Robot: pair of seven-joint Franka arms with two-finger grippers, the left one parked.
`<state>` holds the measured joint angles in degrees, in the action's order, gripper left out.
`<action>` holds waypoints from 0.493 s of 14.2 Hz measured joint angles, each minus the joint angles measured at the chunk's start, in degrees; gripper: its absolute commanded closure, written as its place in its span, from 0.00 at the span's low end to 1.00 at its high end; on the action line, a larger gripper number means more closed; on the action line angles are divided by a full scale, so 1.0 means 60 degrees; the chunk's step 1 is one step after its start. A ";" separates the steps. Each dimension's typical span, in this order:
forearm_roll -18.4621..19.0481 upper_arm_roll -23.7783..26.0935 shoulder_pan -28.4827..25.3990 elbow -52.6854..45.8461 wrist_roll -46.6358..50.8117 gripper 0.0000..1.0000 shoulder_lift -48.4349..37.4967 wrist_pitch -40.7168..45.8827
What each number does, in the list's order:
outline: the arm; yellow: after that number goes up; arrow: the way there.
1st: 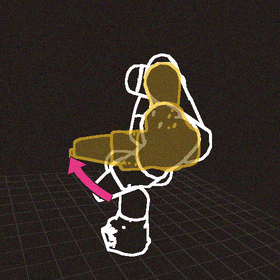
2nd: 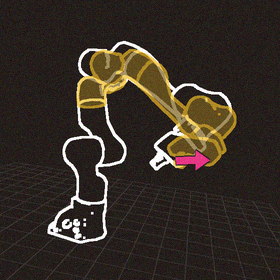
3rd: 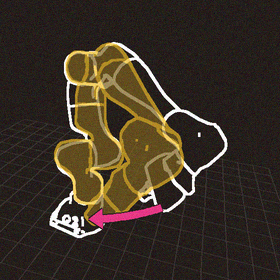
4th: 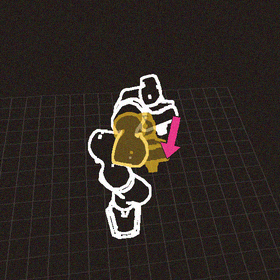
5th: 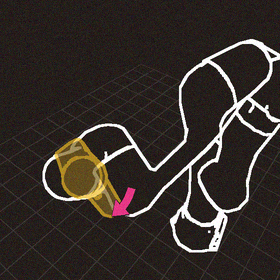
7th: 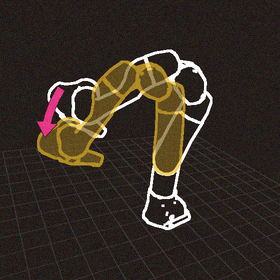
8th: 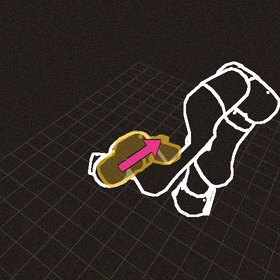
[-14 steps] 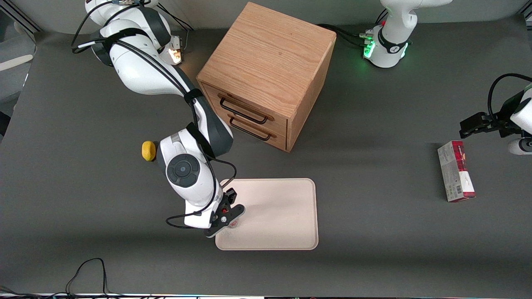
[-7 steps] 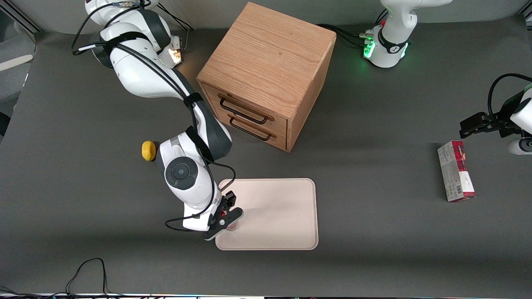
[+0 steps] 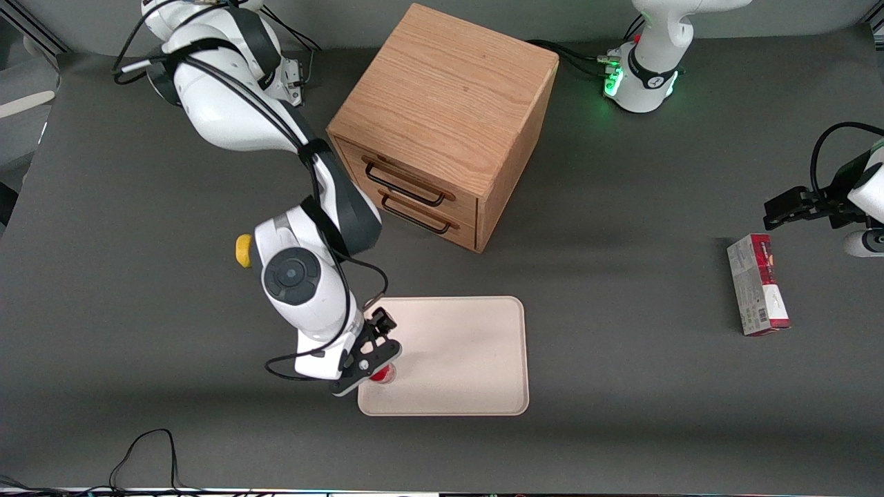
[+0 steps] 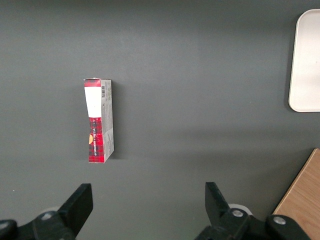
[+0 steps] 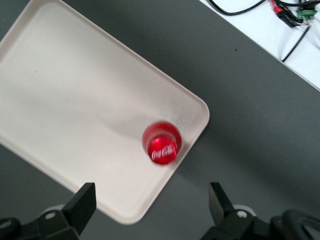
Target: Place coke bottle on tray
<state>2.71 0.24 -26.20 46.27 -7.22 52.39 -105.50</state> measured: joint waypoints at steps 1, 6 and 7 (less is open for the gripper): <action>0.0000 0.0000 0.0003 -0.0046 0.0005 0.00 -0.0369 0.0499; 0.0006 -0.0260 0.0100 -0.0098 0.0023 0.00 -0.2321 0.3078; 0.0008 -0.0486 0.0116 -0.0085 0.0023 0.00 -0.2626 0.3572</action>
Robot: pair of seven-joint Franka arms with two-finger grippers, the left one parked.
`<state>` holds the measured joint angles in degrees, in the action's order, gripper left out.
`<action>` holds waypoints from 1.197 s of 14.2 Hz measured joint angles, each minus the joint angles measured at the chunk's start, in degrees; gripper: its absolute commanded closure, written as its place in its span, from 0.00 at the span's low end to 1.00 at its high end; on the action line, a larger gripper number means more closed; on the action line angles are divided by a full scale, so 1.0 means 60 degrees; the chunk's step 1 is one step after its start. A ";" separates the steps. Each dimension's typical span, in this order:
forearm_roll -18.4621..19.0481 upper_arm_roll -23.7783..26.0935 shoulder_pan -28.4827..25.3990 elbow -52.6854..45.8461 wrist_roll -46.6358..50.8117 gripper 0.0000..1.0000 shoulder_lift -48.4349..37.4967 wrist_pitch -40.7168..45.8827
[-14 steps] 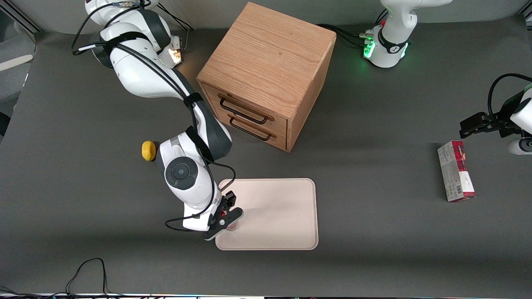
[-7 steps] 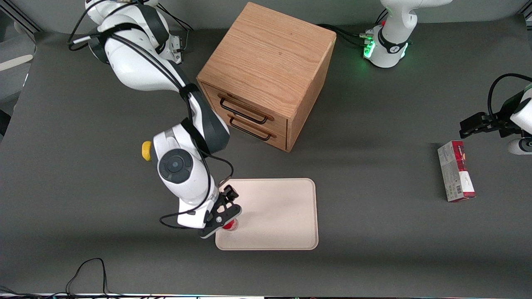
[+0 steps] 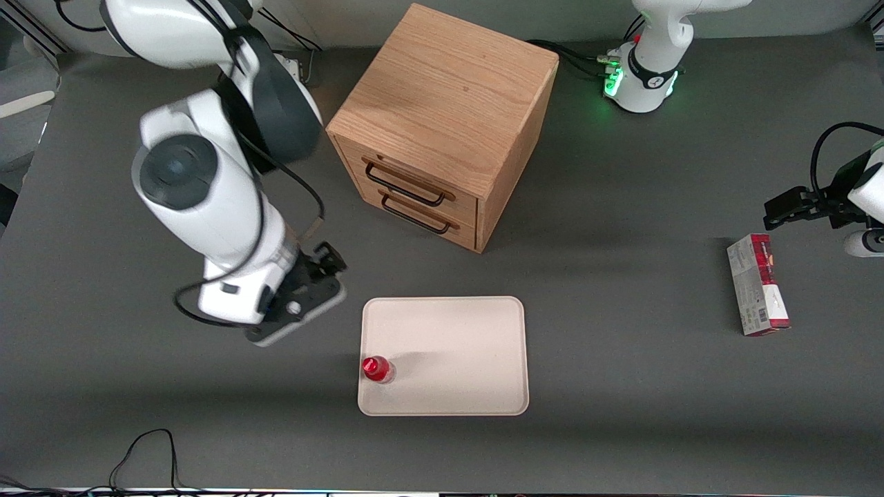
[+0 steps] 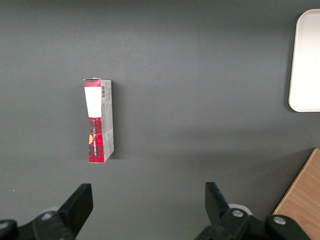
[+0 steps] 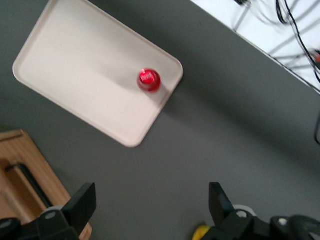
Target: Place coke bottle on tray
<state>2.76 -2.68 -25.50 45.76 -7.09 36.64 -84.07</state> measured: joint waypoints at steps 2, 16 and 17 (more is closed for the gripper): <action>0.0000 -0.0563 0.0062 0.0202 -0.0003 0.00 -0.0547 0.0575; -0.0383 -0.1471 0.2614 0.6404 -0.0040 0.00 -0.5169 -0.1302; -0.0351 -0.1487 0.2641 0.6433 -0.0038 0.00 -0.5168 -0.1307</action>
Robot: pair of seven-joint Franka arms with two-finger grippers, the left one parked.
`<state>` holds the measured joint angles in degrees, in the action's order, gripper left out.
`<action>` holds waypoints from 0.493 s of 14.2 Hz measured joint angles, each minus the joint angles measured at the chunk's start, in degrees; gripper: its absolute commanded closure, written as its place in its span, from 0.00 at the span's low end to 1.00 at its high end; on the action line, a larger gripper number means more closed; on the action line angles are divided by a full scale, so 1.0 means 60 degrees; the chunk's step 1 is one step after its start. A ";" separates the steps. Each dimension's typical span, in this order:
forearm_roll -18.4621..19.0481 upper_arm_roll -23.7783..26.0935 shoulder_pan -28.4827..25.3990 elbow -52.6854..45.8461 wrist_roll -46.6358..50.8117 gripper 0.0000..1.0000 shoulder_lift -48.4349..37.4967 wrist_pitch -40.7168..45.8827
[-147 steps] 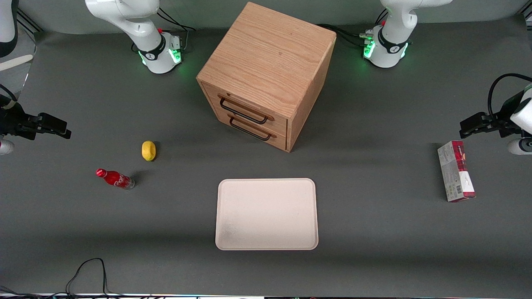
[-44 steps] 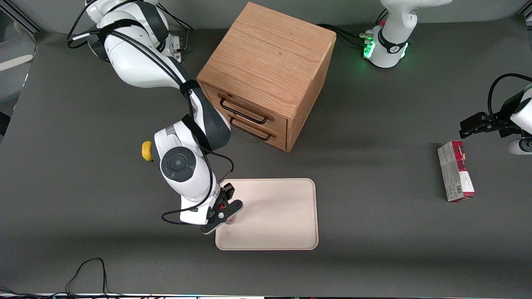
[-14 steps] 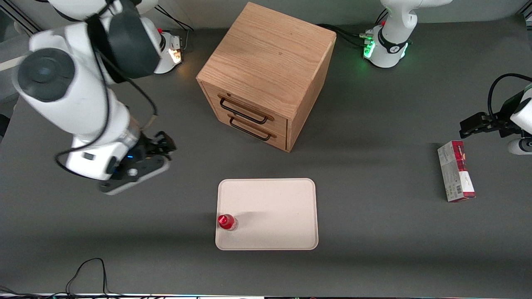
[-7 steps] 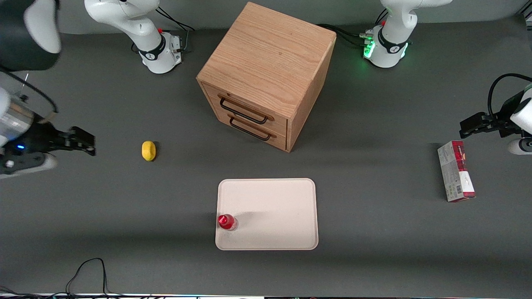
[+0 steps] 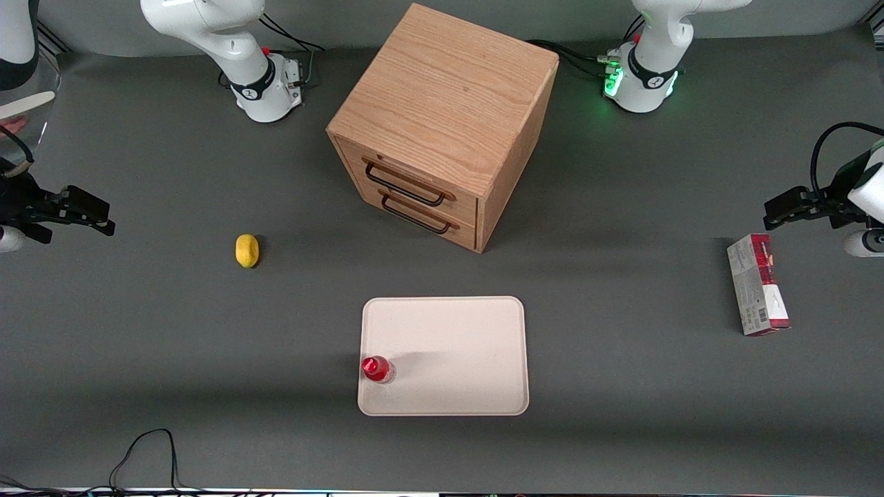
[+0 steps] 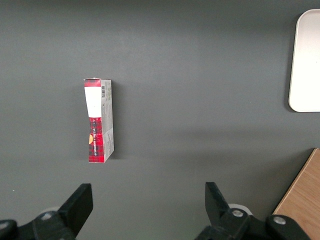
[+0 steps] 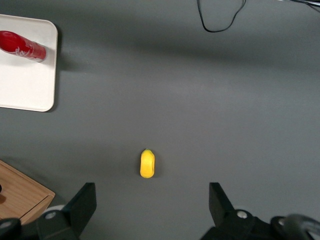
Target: Place coke bottle on tray
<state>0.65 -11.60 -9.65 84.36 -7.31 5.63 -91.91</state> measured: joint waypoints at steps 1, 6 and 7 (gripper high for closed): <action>0.0014 -0.0049 0.0006 0.0033 0.0001 0.00 0.0000 0.0000; 0.0016 -0.0156 0.0009 0.0117 0.0001 0.00 0.0000 0.0024; 0.0016 -0.0158 0.0009 0.0123 0.0005 0.00 0.0000 0.0024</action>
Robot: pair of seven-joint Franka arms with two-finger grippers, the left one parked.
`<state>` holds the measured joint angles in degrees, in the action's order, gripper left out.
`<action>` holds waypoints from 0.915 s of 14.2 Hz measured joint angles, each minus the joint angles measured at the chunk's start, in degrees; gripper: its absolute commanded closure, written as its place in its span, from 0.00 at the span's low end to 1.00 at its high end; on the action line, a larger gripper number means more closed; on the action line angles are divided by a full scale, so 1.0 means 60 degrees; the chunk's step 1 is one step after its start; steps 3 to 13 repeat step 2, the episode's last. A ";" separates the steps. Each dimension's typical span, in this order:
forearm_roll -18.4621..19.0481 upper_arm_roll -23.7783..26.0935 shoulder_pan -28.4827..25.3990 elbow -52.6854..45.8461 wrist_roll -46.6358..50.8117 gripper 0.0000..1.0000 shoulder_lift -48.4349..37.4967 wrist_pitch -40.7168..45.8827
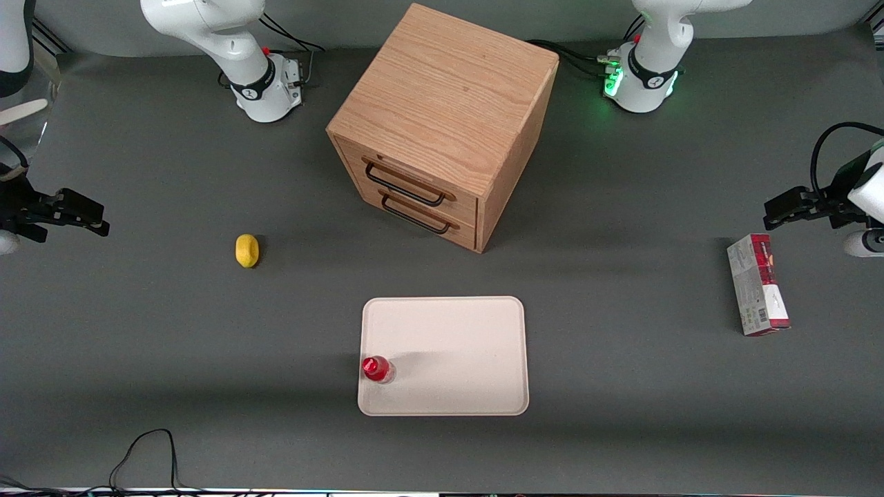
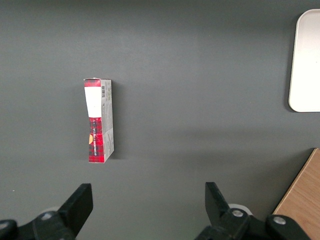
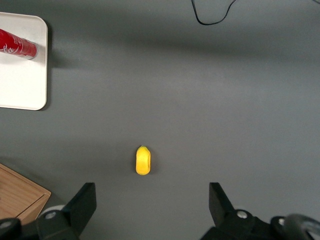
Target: Place coke bottle on tray
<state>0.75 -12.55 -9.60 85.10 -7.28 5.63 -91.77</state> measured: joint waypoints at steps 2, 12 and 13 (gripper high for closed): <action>0.0000 -0.0014 0.0000 0.0010 0.0002 0.00 0.0000 0.0000; 0.0000 -0.0014 0.0000 0.0010 0.0002 0.00 0.0000 0.0000; 0.0000 -0.0014 0.0000 0.0010 0.0002 0.00 0.0000 0.0000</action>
